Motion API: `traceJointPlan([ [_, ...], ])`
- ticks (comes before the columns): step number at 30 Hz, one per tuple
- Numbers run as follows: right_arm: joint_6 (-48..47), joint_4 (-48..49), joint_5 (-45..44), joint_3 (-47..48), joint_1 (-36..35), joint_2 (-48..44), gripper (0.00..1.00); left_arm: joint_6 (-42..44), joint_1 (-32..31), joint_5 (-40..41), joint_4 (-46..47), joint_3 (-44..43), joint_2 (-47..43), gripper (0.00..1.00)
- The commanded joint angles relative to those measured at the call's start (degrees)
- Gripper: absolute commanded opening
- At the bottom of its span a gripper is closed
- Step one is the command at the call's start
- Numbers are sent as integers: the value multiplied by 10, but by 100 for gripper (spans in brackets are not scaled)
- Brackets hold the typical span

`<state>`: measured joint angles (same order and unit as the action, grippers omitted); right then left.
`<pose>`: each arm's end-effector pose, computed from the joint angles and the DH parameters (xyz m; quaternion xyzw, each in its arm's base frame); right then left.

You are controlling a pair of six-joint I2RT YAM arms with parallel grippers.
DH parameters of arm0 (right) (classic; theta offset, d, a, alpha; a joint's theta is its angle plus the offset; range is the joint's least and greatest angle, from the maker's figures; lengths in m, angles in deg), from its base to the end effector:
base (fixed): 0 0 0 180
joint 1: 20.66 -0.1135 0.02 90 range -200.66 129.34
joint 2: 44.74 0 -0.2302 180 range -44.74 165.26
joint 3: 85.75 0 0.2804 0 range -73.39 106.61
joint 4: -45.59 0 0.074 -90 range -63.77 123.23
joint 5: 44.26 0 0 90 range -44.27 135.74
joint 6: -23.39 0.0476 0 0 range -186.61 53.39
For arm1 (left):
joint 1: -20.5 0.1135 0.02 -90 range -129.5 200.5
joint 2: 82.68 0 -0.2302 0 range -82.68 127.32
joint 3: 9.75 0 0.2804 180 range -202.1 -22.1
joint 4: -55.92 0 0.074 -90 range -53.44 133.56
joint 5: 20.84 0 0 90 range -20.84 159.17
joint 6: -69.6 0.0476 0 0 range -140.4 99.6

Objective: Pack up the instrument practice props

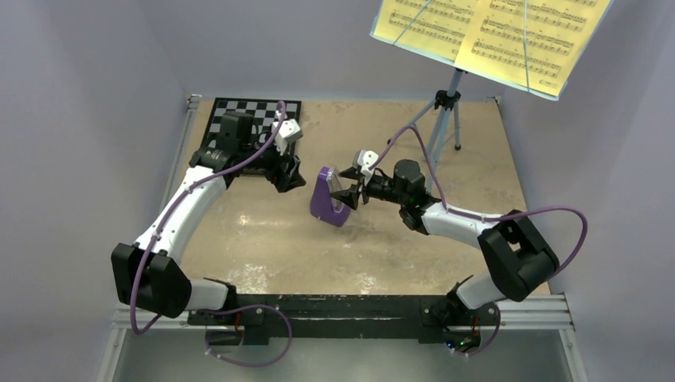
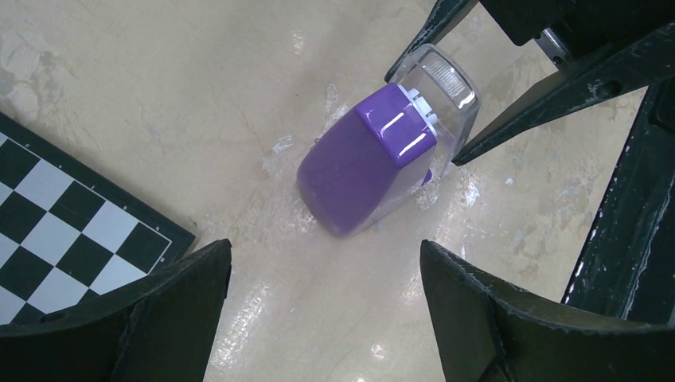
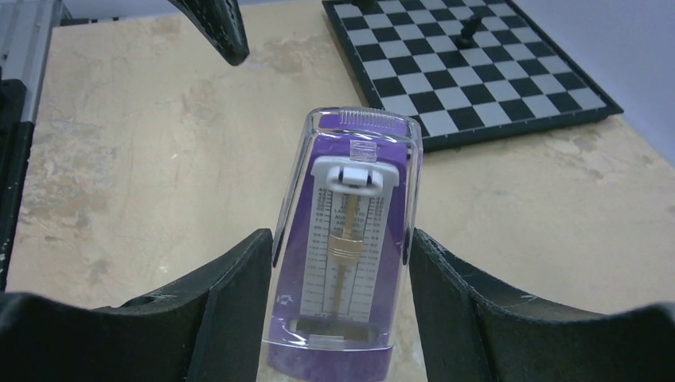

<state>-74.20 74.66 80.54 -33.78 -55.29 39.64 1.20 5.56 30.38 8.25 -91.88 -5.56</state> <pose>0.2701 0.2196 0.1857 -0.4414 0.5736 0.3646 0.5858 0.3109 -0.1138 0.2871 0.3974 0.7786 -0.2816 0.3957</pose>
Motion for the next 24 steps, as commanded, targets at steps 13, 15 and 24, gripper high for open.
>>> traceJointPlan([
  [13, 19, -13, -20, 34, -4, 43, 0, -8, -3, -26, 25, 14, -7, 93],
  [15, 21, -19, -16, 40, -3, 45, 0, -10, -3, -26, 25, 16, -9, 93],
  [24, -31, -82, -32, 41, -10, 52, 0, -13, -3, -30, 36, 20, -7, 93],
])
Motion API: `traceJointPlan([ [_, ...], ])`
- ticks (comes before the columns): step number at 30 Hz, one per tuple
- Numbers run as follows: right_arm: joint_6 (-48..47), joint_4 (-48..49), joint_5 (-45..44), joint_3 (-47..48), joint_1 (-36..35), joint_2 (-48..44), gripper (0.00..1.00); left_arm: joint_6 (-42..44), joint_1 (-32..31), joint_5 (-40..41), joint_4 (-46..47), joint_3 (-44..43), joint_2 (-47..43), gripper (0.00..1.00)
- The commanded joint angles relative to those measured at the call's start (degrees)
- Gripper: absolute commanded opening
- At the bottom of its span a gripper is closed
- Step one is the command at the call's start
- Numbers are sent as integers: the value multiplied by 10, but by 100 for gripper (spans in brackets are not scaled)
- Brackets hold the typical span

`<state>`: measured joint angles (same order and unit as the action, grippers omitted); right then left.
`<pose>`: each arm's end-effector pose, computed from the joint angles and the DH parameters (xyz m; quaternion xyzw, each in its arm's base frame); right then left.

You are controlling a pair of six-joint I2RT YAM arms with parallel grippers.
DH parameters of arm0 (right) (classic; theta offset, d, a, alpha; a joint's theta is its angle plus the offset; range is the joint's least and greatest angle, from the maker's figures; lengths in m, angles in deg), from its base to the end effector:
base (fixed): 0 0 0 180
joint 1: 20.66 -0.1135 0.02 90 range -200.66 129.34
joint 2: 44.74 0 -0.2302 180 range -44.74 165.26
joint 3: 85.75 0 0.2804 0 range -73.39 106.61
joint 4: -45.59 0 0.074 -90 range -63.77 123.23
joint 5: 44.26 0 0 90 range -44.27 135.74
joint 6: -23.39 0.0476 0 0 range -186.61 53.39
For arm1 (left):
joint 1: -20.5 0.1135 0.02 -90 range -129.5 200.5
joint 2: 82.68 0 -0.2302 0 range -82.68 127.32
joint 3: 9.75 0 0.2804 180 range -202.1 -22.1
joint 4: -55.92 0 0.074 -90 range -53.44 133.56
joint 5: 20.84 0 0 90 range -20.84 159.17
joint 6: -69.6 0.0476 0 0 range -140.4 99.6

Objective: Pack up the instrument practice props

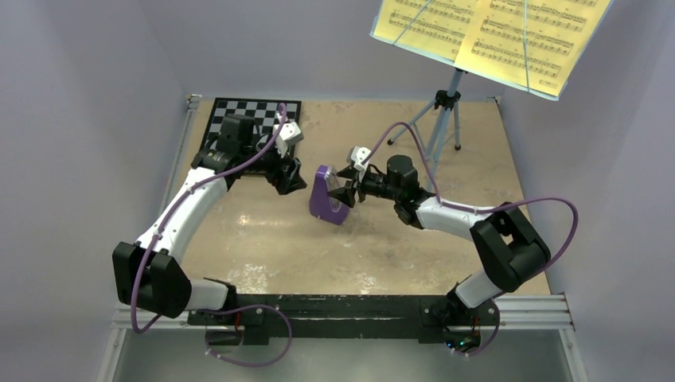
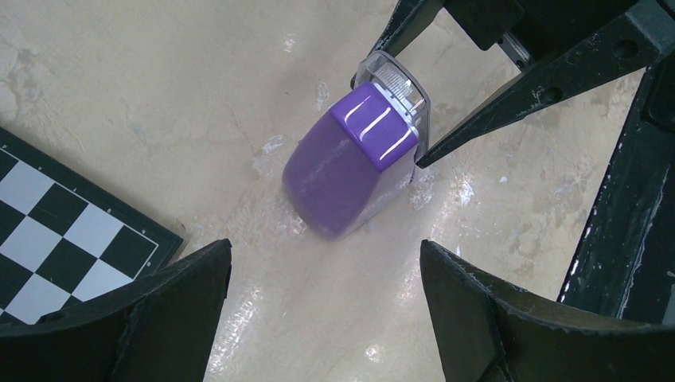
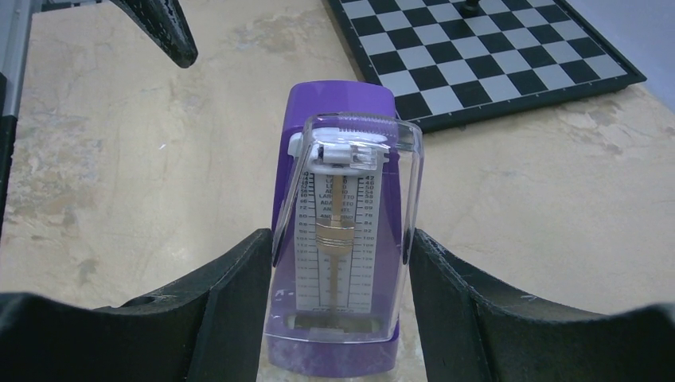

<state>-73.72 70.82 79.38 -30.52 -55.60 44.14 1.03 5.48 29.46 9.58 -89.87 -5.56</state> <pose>0.2811 0.2286 0.1716 -0.4365 0.6086 0.3630 0.5543 0.3100 -0.1147 0.2767 0.3978 0.7783 -0.2905 0.3893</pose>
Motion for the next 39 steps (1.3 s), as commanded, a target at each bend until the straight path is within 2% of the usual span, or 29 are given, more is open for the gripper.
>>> traceJointPlan([
  [1, -46, -47, -26, 3, -8, 7, 0, -10, -2, -21, 23, 1, -7, 93],
  [8, -64, -3, -28, -25, -9, 12, 0, -17, -2, -22, 34, 15, -8, 93],
  [21, -75, -53, 2, -35, -13, -13, 0, -21, -2, -25, 38, 17, -11, 93],
  [25, -67, -40, 21, -48, -14, -29, 0, -20, -2, -25, 42, 16, -11, 93],
  [34, -42, -73, -2, -20, -26, -11, 0, -30, -2, -21, 49, 30, -21, 93],
  [39, -48, -131, -3, 17, -36, 11, 0, -15, -2, -32, 36, 26, -20, 93],
])
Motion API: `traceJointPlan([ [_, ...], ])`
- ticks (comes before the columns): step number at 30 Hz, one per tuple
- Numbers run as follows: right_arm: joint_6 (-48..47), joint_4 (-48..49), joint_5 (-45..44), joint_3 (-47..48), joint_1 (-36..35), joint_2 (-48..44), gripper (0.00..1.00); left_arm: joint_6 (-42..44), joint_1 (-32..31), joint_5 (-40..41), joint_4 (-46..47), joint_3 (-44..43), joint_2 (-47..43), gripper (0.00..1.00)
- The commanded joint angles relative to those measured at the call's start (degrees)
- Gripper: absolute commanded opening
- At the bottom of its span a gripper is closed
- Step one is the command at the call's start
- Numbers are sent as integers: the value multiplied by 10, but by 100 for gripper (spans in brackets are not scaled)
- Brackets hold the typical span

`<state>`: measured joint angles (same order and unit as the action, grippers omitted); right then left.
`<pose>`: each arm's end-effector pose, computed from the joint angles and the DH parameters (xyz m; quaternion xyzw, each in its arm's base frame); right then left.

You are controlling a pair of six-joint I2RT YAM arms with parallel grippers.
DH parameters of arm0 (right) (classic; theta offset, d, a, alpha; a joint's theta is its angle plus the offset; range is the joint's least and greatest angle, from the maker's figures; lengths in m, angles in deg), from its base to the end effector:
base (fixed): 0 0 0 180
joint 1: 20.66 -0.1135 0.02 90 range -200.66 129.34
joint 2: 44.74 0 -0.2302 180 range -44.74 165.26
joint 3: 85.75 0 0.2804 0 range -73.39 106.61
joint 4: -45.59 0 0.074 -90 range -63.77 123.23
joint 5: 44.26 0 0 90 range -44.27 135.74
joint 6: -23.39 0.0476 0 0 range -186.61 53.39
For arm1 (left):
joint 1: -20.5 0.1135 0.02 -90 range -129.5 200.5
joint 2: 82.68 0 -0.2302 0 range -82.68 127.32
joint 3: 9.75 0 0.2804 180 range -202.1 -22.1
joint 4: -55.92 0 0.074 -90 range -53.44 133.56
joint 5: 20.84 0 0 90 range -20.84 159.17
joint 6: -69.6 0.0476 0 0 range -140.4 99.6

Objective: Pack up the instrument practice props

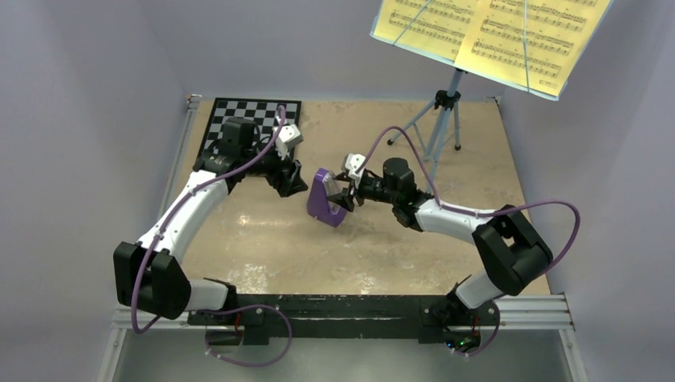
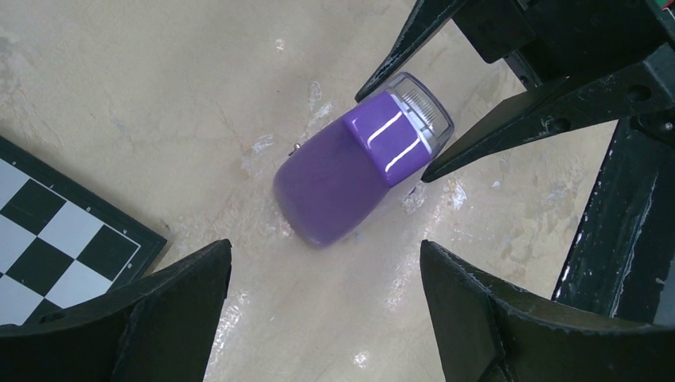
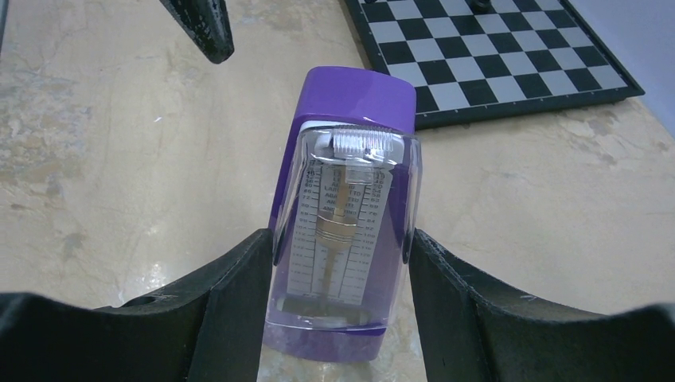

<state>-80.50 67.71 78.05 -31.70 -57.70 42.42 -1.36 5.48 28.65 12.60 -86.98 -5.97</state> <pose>0.2685 0.2345 0.1685 -0.4784 0.5930 0.3329 0.5555 0.3091 -0.1149 0.2652 0.3843 0.7814 -0.3039 0.3865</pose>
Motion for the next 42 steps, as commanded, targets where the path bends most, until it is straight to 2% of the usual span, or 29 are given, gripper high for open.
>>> traceJointPlan([
  [1, 19, -115, 7, 39, -15, 35, 0, 9, -2, -28, 6, -5, -13, 93],
  [3, 14, -127, 3, 49, -15, 46, 0, -17, -3, -28, 17, -10, -5, 95],
  [6, -3, -135, 0, 53, -16, 61, 0, -113, -14, -8, 34, -21, 8, 100],
  [10, -30, -160, -5, 66, -23, 76, 0, -221, -30, 20, 92, 4, -11, 100],
  [14, -40, -149, -20, 53, -28, 69, 0, -285, -31, 35, 116, 14, -21, 100],
  [17, -39, -119, -47, 35, -29, 53, 0, -292, -31, 32, 123, 22, -32, 99],
  [23, -31, -122, -84, 30, -32, 20, 0, -280, -28, 49, 118, 11, -51, 99],
  [29, -6, -129, -81, 40, -33, 4, 0, -275, -25, 61, 119, 20, -62, 98],
  [42, 65, -73, -115, 60, -39, -5, 0, -266, -7, 53, 119, 33, -63, 97],
])
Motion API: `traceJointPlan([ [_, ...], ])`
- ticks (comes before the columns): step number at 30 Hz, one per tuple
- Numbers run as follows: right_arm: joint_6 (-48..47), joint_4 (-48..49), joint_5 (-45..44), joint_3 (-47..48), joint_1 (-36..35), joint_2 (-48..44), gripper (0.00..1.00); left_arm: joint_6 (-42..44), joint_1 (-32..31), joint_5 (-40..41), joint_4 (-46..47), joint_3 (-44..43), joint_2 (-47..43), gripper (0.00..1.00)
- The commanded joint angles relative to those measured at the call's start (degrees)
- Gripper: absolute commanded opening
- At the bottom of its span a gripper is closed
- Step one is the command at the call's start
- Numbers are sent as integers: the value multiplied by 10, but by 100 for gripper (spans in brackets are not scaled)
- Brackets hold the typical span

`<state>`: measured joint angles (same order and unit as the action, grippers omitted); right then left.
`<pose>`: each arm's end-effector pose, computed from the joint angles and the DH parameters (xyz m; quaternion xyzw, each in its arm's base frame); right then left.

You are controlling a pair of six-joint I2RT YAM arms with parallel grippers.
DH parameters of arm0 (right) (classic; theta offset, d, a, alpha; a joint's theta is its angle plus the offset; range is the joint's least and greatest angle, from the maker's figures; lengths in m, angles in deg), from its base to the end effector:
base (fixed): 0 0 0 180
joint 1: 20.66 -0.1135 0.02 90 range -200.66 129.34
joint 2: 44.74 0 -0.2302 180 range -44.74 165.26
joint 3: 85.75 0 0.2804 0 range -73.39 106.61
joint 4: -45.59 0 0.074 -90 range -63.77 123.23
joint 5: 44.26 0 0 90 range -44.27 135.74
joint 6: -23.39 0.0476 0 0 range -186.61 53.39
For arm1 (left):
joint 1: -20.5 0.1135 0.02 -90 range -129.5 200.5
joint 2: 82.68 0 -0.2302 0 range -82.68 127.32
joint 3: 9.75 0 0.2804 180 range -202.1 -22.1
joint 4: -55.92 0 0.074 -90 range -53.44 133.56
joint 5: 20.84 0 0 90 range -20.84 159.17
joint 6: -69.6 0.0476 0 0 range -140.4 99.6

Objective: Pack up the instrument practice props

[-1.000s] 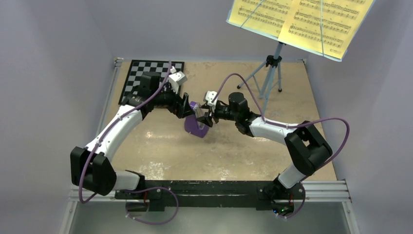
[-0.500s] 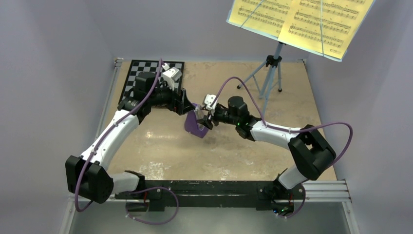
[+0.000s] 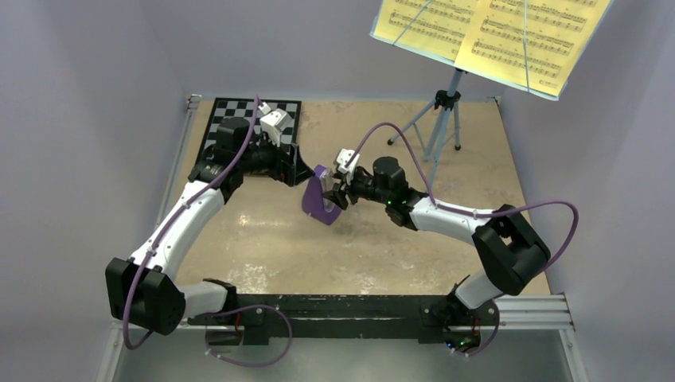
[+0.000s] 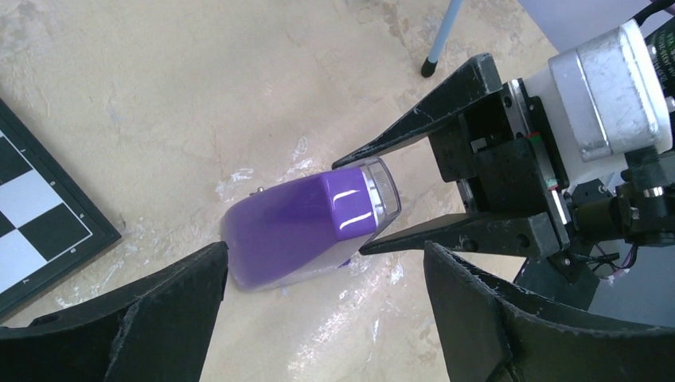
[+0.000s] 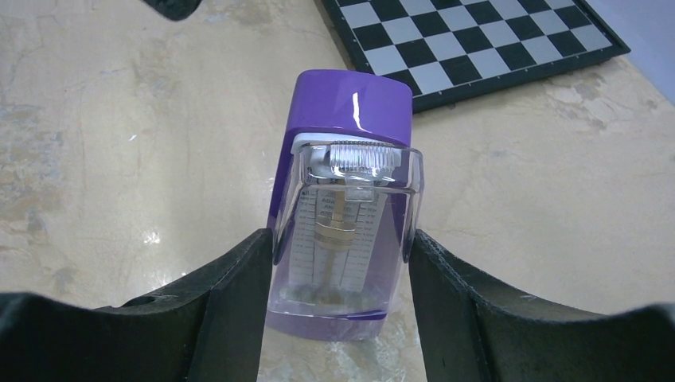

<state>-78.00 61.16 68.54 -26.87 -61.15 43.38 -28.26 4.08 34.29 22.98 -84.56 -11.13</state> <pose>0.2707 0.2554 0.1788 -0.4470 0.6396 0.3026 0.5473 0.3044 -0.1181 0.2918 0.2117 0.8114 -0.3541 0.4141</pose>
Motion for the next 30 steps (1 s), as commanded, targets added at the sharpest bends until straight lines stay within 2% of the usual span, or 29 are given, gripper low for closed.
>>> traceJointPlan([
  [1, 56, -8, -23, 16, -4, -13, 0, 2, 8, -4, 17, 10, -12, 97],
  [4, 94, -31, -21, 42, -2, -6, 0, 0, 9, -9, 20, 13, -12, 97],
  [11, 64, -51, -46, 47, -24, 17, 0, 4, 15, -11, 23, 20, -14, 97],
  [22, 25, 0, -105, 34, -43, 44, 0, 10, 24, -15, 32, 42, -24, 96],
  [30, 12, 60, -93, 33, -48, 68, 0, 18, 39, -25, 29, 53, -32, 96],
])
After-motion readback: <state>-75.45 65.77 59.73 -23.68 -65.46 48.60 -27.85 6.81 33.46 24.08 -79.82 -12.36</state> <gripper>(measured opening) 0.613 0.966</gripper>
